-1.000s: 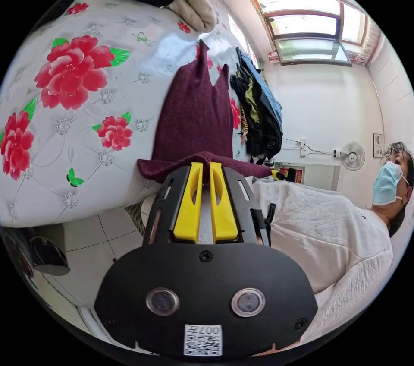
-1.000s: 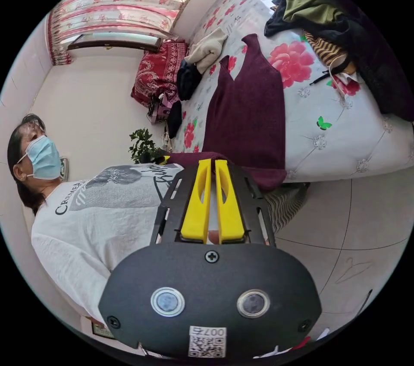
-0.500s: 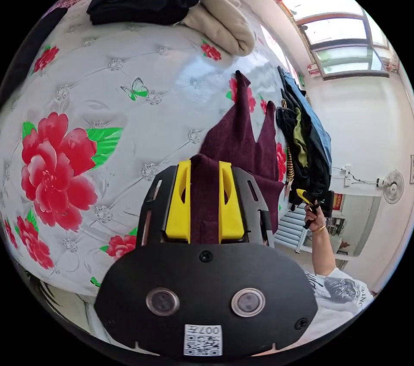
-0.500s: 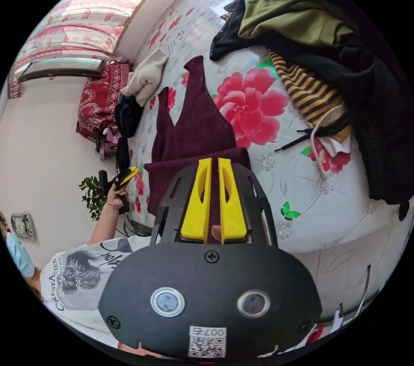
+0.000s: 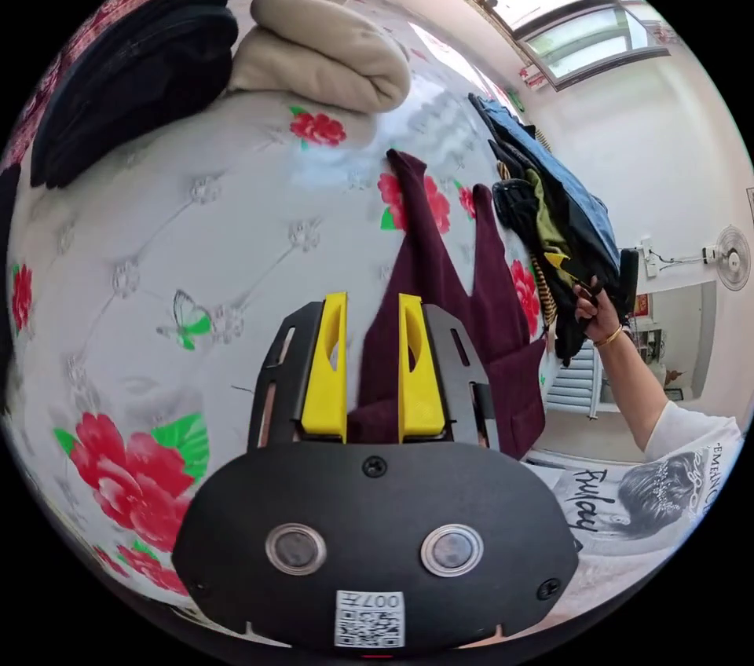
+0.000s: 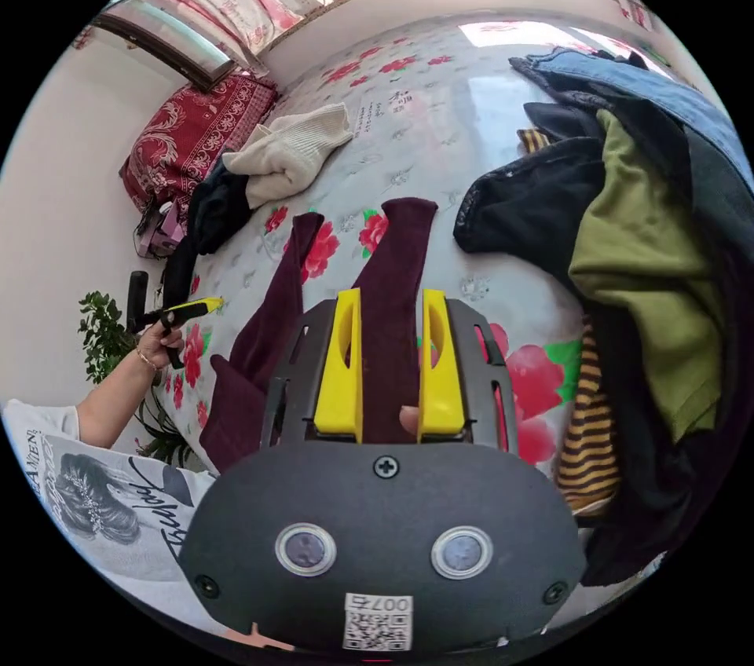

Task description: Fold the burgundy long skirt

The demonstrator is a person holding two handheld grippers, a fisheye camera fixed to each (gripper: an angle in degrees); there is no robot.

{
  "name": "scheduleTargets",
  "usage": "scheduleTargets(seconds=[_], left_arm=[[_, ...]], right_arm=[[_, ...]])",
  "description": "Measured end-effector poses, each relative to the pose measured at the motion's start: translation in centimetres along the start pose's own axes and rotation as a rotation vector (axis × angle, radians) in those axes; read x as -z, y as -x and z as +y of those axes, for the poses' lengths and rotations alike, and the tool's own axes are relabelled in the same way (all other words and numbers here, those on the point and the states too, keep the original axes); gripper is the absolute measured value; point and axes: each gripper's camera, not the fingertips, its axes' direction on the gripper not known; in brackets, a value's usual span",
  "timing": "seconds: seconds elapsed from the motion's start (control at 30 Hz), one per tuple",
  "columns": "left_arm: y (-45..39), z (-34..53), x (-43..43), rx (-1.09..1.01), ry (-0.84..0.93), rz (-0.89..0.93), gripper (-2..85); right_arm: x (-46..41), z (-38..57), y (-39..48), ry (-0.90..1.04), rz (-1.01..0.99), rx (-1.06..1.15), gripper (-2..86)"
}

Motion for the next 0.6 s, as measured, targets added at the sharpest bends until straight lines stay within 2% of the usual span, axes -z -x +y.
scheduleTargets(seconds=[0.17,0.37,0.5,0.6], left_arm=[[-0.8,-4.2,-3.2,-0.033,0.006,0.049,9.2],[-1.5,0.9,-4.3,-0.003,-0.059,-0.062,5.8],[-0.2,6.0,-2.1,0.109,-0.091,-0.114,5.1],[0.6,9.5,-0.7,0.185,-0.099,-0.126,4.8]], right_arm=[[-7.2,-9.2,0.8,0.093,0.154,0.178,7.3],[-14.8,-11.5,-0.1,0.235,0.268,0.239,6.1],[-13.6,-10.1,1.2,0.198,0.196,0.292,1.8],[-9.7,-7.8,3.1,0.11,0.038,0.345,0.4]])
